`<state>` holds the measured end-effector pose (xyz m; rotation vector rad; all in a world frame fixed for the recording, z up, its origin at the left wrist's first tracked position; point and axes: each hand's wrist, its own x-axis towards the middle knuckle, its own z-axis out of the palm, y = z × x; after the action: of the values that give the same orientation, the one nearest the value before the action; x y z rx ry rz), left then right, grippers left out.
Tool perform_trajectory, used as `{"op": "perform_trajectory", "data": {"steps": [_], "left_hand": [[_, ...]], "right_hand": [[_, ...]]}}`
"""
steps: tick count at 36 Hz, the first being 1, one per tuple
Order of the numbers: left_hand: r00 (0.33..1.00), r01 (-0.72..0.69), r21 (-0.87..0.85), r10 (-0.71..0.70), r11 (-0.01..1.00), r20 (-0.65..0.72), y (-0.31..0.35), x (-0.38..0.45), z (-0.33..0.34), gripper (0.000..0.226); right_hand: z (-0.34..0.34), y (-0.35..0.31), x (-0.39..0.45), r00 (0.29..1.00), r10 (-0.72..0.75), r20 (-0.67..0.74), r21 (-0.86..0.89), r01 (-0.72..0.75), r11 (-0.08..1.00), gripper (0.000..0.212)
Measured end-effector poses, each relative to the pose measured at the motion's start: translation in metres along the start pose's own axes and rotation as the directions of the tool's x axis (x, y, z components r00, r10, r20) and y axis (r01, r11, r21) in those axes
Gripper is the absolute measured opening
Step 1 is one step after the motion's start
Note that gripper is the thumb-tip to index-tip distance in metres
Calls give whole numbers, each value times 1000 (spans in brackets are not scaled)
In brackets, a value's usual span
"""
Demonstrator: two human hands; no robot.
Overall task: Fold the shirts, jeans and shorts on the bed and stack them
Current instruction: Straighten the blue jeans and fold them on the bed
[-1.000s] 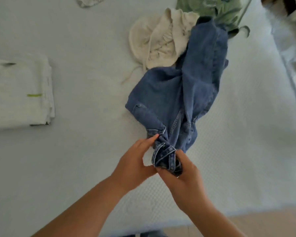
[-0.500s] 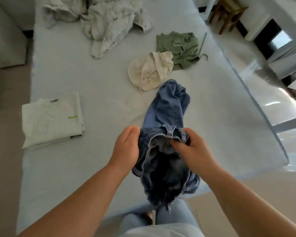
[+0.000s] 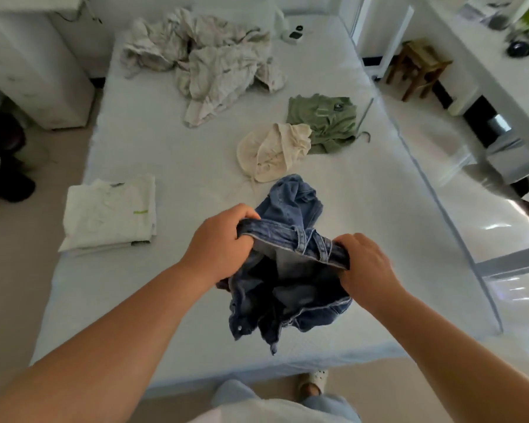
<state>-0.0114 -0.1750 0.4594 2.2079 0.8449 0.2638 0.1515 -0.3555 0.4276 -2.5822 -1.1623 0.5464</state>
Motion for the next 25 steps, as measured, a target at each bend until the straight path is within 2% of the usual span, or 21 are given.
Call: {"op": "perform_trajectory", "data": {"steps": [3, 6, 10, 15, 17, 19, 21, 23, 25], "left_hand": [[994, -24, -18, 22, 1000, -105, 25, 5, 11, 32], [977, -36, 79, 52, 996, -205, 36, 9, 15, 35], [966, 107, 273, -35, 956, -256, 28, 7, 7, 39], [945, 263, 424, -145, 866, -292, 4, -5, 1, 32], [917, 376, 451, -257, 809, -305, -7, -10, 1, 27], [840, 542, 400, -468, 739, -273, -20, -17, 1, 18], [728, 686, 164, -660, 709, -189, -34, -24, 1, 13], [651, 731, -135, -743, 669, -156, -42, -30, 4, 16], [640, 697, -266, -745, 666, -186, -47, -33, 7, 21]], "right_hand": [[-8, 42, -2, 998, 55, 23, -67, -54, 996, 38], [-21, 76, 1, 992, 114, 60, -76, -110, 991, 33], [-43, 103, 10, 988, 154, 11, -35, -154, 987, 26], [-68, 113, 18, 979, 183, -90, 193, -163, 968, 20], [-77, 111, 20, 977, 172, -125, 233, -140, 962, 18], [-86, 108, 21, 974, 165, -157, 258, -121, 959, 16], [-92, 107, 24, 968, 171, -186, 292, -111, 950, 15], [-96, 106, 25, 964, 187, -188, 294, -126, 947, 12], [-94, 105, 24, 962, 218, -164, 286, -166, 944, 10]]}}
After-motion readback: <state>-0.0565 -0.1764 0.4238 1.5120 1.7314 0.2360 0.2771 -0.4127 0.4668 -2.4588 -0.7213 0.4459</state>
